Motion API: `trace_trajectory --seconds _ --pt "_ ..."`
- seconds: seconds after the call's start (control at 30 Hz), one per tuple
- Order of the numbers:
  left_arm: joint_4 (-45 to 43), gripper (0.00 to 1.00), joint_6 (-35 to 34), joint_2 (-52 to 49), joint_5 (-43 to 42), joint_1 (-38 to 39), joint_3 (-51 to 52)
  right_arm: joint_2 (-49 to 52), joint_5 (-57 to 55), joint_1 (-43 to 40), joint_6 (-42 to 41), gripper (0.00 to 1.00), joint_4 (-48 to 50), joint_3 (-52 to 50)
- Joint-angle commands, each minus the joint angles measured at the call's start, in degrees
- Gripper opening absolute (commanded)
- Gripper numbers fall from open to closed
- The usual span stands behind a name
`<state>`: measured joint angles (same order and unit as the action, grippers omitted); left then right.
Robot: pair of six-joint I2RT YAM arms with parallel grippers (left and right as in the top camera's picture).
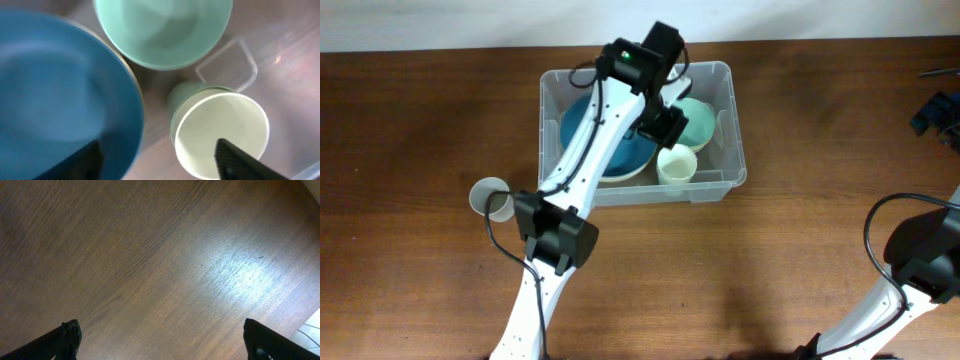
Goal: Pack container
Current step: 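Lower the cream cup into the green cup, open left gripper, then withdraw the left gripper toward the grey cup at left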
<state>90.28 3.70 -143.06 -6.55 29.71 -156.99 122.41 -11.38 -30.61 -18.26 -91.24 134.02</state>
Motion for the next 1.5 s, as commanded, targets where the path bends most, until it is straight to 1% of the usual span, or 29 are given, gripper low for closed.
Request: trace_trajectory --seconds 0.0,0.07,0.2,0.23,0.27,0.33,0.57,0.7,0.8,0.87,1.17,1.33,1.47 --pt "-0.2 0.99 0.4 0.0 5.3 -1.9 -7.3 -0.2 -0.9 0.2 -0.7 0.99 0.0 0.0" --pt "1.0 0.99 -0.4 0.0 9.8 -2.7 -11.2 -0.2 -0.9 0.2 -0.7 0.99 0.0 0.0" --pt "6.4 0.99 -9.0 0.0 22.5 -5.0 -20.6 -0.2 -0.9 0.2 -0.7 0.99 0.0 0.0" --pt "6.4 0.99 -9.8 0.1 23.7 -5.7 -22.2 -0.2 -0.9 0.2 -0.7 0.99 0.0 0.0" --pt "6.4 1.00 -10.5 1.1 23.5 -6.4 -22.9 -0.2 -0.9 0.2 -0.7 0.99 0.0 0.0" --pt "6.4 0.99 -14.0 3.3 23.9 -7.9 -22.8 -0.2 -0.9 0.2 -0.7 0.99 0.0 0.0" --pt "6.4 1.00 -14.4 10.4 23.3 -12.3 -20.9 -0.2 -0.9 0.2 -0.7 0.99 0.0 0.0" --pt "6.4 0.99 -15.3 14.5 24.9 -14.2 -15.0 -0.2 -0.9 0.2 -0.7 0.99 0.0 0.0" --pt "6.4 1.00 -19.0 18.1 29.6 -16.7 -8.0 -0.2 -0.9 0.2 -0.7 0.99 0.0 0.0" --pt "6.4 1.00 -23.0 21.0 29.9 -19.3 -2.2 -0.2 -0.9 0.2 -0.7 0.99 0.0 0.0" --pt "6.4 1.00 -36.2 31.6 24.8 -32.3 22.3 -0.2 -0.9 0.2 -0.7 0.99 0.0 0.0" --pt "6.4 1.00 -37.7 32.5 19.4 -38.0 33.5 -0.2 -0.9 0.2 -0.7 0.99 0.0 0.0" --pt "4.0 1.00 -39.0 32.5 19.2 -39.2 41.0 -0.2 -0.9 0.2 -0.7 0.99 0.0 0.0"
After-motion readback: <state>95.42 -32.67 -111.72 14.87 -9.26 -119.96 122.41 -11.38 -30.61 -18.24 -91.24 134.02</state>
